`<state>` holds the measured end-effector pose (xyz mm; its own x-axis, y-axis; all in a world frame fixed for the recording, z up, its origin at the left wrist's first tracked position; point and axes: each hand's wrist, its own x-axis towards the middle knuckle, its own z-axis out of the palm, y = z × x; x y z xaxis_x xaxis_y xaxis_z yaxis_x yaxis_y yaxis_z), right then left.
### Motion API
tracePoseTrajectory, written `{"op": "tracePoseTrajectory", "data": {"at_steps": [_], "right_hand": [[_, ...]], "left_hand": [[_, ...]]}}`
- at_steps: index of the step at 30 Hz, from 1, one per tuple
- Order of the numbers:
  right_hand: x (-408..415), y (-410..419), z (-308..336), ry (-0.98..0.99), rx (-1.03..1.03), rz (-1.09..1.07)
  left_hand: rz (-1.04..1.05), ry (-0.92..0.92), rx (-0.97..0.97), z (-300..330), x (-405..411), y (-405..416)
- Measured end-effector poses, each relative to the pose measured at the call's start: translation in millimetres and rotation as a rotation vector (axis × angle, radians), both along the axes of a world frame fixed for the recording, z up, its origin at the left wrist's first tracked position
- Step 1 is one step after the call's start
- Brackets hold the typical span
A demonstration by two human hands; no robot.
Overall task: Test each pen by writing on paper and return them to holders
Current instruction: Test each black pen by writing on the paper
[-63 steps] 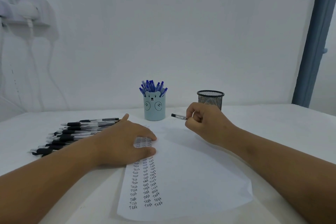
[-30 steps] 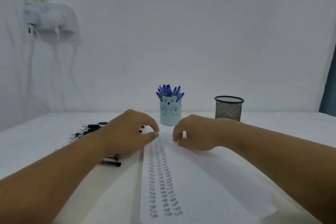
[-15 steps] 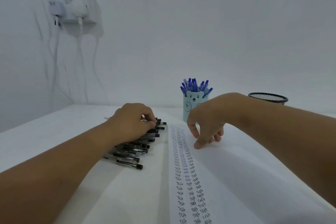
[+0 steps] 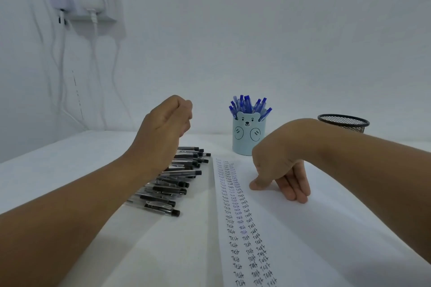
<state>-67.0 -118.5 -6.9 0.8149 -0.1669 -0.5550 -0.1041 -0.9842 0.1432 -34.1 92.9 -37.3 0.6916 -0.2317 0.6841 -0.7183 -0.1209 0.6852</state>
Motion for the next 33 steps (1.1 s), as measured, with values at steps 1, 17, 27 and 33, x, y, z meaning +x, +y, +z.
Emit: {"op": "tracePoseTrajectory", "data": {"at_steps": [1, 17, 27, 33], "right_hand": [[-3, 0, -1, -0.006, 0.005, -0.007], [-38, 0, 4, -0.046, 0.086, -0.013], [-3, 7, -4, -1.063, 0.372, 0.556], [16, -10, -21, -1.152, 0.447, 0.513]], "left_hand": [[0.008, -0.025, 0.013, 0, -2, -1], [-0.419, 0.299, -0.599, 18, -30, -19], [-0.396, 0.364, -0.408, 3, -26, -30], [-0.152, 0.417, -0.078, -9, 1, -33]]}}
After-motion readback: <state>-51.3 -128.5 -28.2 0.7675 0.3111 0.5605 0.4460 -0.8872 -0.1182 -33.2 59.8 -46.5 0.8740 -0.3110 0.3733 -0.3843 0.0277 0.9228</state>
